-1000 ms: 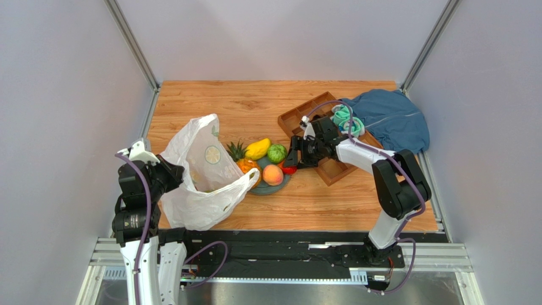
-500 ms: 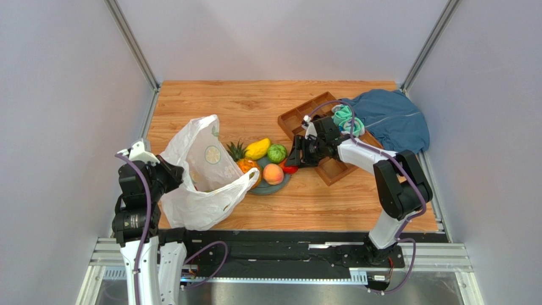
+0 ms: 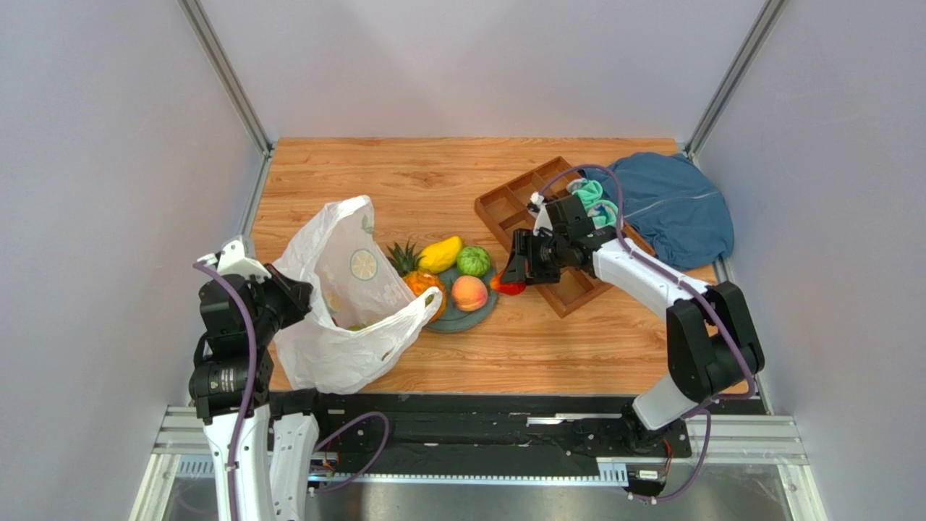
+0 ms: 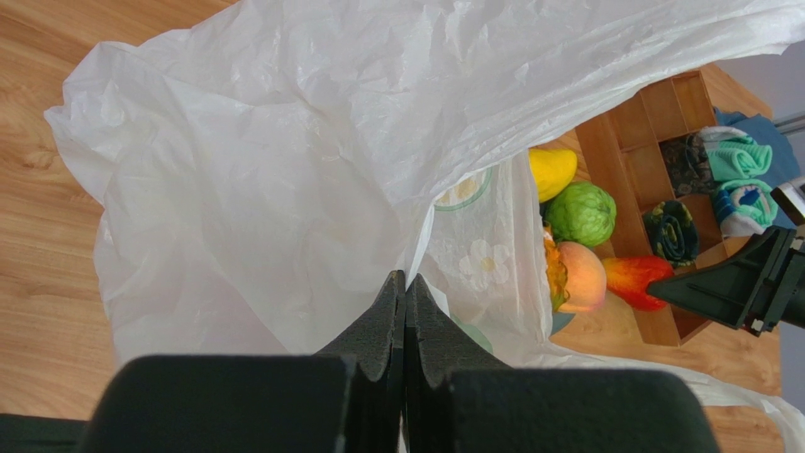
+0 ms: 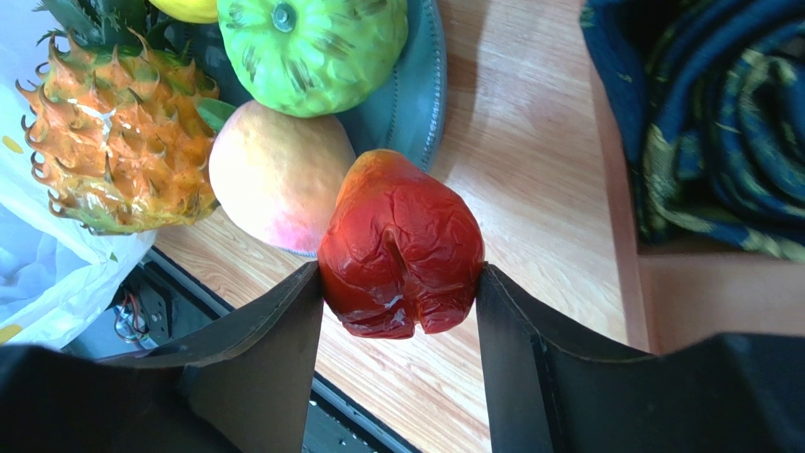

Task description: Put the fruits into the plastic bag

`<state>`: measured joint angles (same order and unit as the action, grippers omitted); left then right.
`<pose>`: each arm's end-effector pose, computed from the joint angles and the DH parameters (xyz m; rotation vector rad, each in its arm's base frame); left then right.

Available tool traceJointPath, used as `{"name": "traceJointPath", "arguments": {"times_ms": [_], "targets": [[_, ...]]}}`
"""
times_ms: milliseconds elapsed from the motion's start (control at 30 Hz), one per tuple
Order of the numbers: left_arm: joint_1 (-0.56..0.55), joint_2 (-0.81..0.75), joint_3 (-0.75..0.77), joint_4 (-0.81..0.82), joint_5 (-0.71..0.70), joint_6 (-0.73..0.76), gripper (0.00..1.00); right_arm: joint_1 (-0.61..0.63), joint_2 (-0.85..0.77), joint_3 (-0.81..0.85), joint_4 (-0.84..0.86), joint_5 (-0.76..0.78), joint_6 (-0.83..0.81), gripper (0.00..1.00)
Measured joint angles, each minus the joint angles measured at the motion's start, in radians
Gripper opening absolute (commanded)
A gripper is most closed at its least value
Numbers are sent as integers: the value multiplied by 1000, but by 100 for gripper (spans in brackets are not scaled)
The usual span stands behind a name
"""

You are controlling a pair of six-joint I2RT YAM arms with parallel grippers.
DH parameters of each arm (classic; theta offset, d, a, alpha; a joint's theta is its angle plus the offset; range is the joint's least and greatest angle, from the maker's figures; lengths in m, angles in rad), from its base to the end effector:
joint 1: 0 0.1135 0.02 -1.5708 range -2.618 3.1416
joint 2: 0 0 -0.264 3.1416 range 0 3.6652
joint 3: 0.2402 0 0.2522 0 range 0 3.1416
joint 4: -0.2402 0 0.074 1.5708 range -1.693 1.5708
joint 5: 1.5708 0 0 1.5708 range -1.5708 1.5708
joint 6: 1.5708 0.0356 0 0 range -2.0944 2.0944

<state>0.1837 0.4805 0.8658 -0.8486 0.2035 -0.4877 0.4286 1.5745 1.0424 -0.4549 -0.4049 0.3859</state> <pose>0.0876 0.0090 0.3345 -0.5512 1.9712 -0.3974 0.2864 0.1463 0.2159 -0.2197 2.6432 0.8140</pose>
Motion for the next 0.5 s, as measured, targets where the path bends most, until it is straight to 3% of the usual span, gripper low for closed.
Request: {"name": "traceJointPath", "arguments": {"times_ms": [300, 500], "targets": [[0, -3, 14, 0, -3, 3, 0, 0, -37, 139, -168, 145, -51, 37], [0, 7, 14, 14, 5, -2, 0, 5, -140, 182, -198, 152, -55, 37]]}}
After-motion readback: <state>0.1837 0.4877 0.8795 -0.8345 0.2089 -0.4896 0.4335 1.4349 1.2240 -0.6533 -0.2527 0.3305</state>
